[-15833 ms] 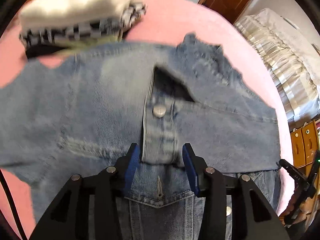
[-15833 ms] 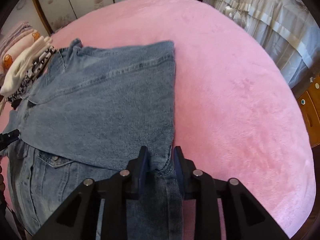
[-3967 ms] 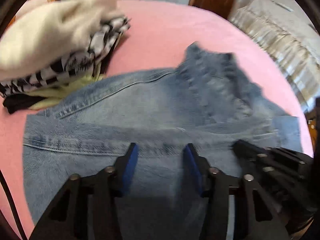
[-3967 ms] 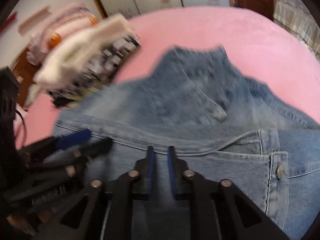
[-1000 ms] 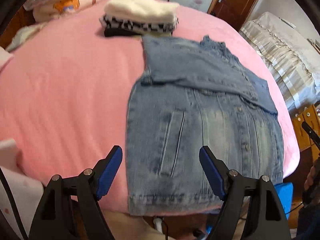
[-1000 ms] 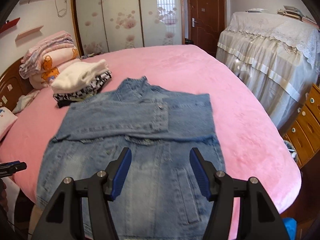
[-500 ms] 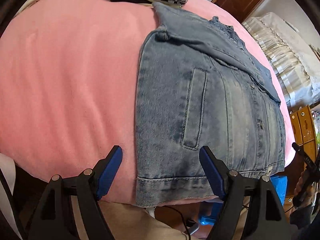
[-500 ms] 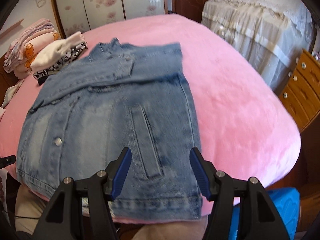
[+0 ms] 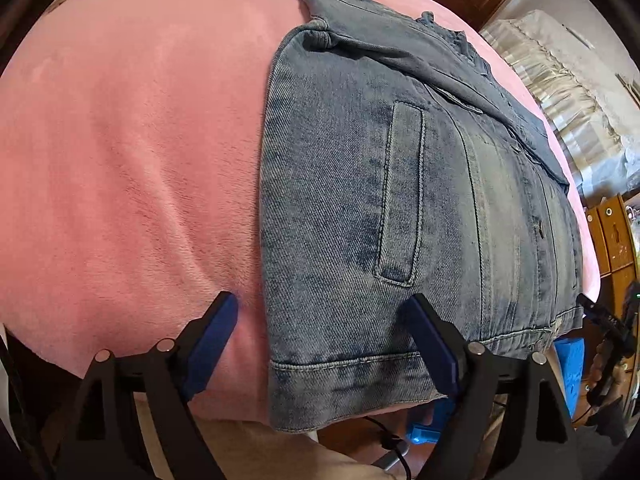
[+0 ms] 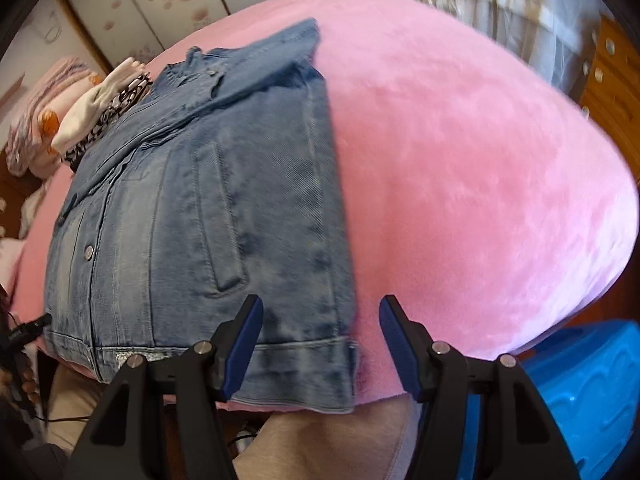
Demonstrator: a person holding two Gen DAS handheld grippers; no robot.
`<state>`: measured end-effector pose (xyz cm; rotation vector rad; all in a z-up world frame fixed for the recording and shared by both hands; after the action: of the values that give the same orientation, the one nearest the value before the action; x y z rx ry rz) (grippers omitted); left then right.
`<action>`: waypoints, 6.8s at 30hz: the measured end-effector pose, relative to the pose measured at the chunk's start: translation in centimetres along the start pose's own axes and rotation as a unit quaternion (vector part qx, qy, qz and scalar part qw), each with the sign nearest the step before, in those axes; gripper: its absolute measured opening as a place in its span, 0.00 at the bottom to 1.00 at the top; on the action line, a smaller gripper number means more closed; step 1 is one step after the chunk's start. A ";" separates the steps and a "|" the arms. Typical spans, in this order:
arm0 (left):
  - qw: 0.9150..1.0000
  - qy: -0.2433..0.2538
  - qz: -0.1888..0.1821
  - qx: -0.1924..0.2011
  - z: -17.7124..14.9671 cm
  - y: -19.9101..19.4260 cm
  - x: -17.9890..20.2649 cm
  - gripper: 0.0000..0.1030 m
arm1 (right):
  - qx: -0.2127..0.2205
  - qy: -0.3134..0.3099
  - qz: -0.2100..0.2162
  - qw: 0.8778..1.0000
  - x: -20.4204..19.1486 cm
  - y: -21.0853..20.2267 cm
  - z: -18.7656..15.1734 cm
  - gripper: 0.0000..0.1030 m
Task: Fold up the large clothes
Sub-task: 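Grasp the jacket hem with both tools, then lift the hem with both tools and fold it toward the collar, then lower the folded hem onto the collar and hold it with both tools, then open both tools, release the hem and pull back from the jacket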
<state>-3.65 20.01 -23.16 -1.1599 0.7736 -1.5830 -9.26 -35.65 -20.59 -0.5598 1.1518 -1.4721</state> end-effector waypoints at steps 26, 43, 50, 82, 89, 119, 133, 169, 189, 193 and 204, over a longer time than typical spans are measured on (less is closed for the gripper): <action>0.997 0.045 -0.055 -0.035 -0.4 1.5 1.5 0.81 | -0.106 -0.005 0.188 0.976 3.1 3.6 0.5 0.37; 0.984 -0.046 -0.174 0.014 5.0 -3.9 4.1 0.10 | -0.092 -0.090 0.215 0.968 -2.6 -0.4 4.2 0.20; 0.956 -0.123 -0.237 0.118 13.4 -7.0 5.2 0.09 | -0.006 -0.029 0.312 0.950 -5.2 -3.1 11.6 0.20; 0.998 0.020 -0.049 0.014 29.8 8.9 2.6 0.39 | -0.045 -0.056 0.130 0.989 -6.3 14.6 28.7 0.57; 0.993 0.106 -0.052 -0.019 30.0 10.5 5.2 0.69 | -0.049 -0.153 0.071 0.984 -8.6 15.4 27.8 0.57; 0.953 0.070 0.162 0.248 31.6 -2.3 11.8 0.06 | 0.216 -0.125 -0.066 0.966 -12.7 2.3 28.4 0.05; 0.949 0.033 0.247 0.193 38.3 12.0 7.9 0.08 | 0.160 -0.112 -0.144 0.970 -13.6 16.6 36.9 0.05; 0.946 0.005 0.271 0.180 23.7 8.0 4.1 0.34 | 0.124 -0.084 -0.165 0.975 -10.7 13.0 23.9 0.30; 0.967 0.000 0.218 0.130 22.1 1.0 8.6 0.75 | 0.127 -0.048 -0.130 0.982 -12.0 4.7 22.8 0.45; 0.970 0.005 0.205 0.129 20.6 -1.4 10.7 0.76 | 0.132 -0.076 -0.120 0.981 -14.7 2.5 21.3 0.45; 0.980 0.023 0.164 0.110 14.7 -3.8 14.6 0.78 | 0.115 -0.099 -0.083 0.985 -18.4 -0.3 14.5 0.47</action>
<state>8.10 8.17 -10.31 -0.7930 0.7563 -1.3823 7.65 -23.52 -9.78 -0.6366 0.7840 -1.6260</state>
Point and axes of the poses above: each gripper's, at about its wrist camera, not at the fingertips, and y roughly the way its jaws point, x to its right, z to its top, the point moved 2 cm from there along y, roughly the way its jaws point, and after that the axes turned 3 degrees about y, right-handed, at the moved point
